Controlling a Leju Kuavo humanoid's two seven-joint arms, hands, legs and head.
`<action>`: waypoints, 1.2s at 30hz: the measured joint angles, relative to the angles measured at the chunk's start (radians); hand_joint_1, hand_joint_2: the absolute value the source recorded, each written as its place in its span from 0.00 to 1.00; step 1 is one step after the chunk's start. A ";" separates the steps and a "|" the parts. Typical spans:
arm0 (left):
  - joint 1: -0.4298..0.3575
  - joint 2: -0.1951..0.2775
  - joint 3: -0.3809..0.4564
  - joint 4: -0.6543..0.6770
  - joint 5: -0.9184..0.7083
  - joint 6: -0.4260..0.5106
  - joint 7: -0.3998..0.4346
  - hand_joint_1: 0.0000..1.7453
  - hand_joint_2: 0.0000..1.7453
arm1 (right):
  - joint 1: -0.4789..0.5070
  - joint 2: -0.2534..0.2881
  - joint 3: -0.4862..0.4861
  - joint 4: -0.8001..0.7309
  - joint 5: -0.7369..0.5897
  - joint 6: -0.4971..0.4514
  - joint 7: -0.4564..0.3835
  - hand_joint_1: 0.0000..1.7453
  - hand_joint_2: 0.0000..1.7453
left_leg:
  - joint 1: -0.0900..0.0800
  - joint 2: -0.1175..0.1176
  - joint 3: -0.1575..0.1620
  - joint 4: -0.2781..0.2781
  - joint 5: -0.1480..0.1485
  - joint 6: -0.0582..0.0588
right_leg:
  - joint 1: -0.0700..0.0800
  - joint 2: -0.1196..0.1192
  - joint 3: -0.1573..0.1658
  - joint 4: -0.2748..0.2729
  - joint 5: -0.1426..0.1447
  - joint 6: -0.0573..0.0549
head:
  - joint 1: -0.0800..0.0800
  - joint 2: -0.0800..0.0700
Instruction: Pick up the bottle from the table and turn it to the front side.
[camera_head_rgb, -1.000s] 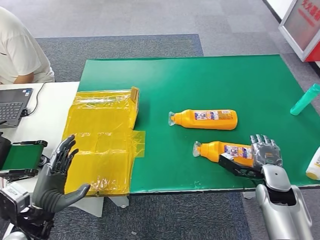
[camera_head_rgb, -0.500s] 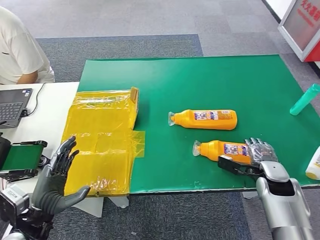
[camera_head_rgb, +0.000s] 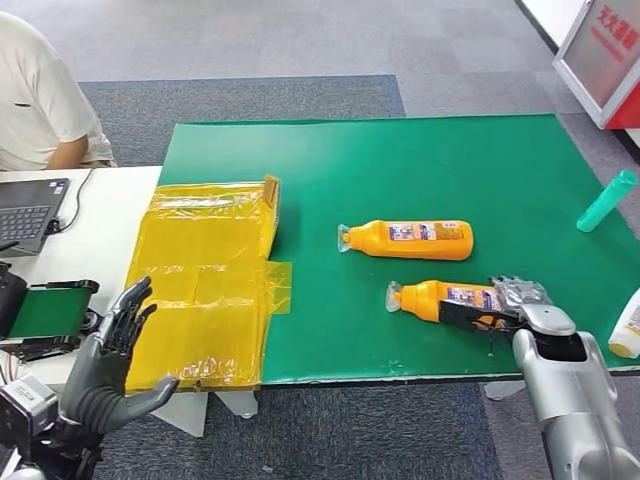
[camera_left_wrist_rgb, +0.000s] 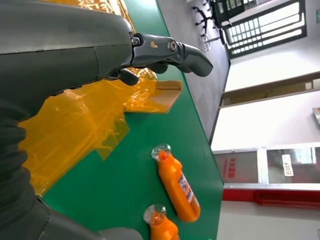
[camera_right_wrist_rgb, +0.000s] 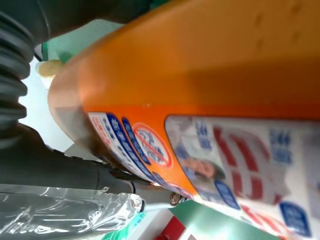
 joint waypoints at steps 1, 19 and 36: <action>0.001 0.000 0.000 0.000 -0.001 0.000 0.000 0.00 1.00 | 0.000 0.000 0.000 0.001 0.000 -0.004 0.001 1.00 1.00 | 0.000 0.000 0.000 0.000 0.000 0.000 | 0.000 0.000 0.000 0.000 0.000 0.000 | 0.000 0.000; 0.018 -0.004 0.000 0.000 -0.004 0.008 0.011 0.00 1.00 | 0.115 0.035 -0.022 -0.149 -0.293 -0.137 -0.089 1.00 1.00 | 0.000 0.000 -0.006 0.000 0.001 0.000 | 0.000 0.000 -0.005 0.000 0.001 0.000 | 0.000 0.000; -0.103 -0.085 0.021 0.017 0.202 0.030 0.075 0.00 1.00 | 0.337 0.274 0.038 -0.604 -1.489 -0.050 -0.064 1.00 1.00 | 0.001 0.000 -0.011 0.000 0.001 -0.002 | 0.001 -0.001 -0.011 0.001 -0.001 -0.001 | 0.000 0.000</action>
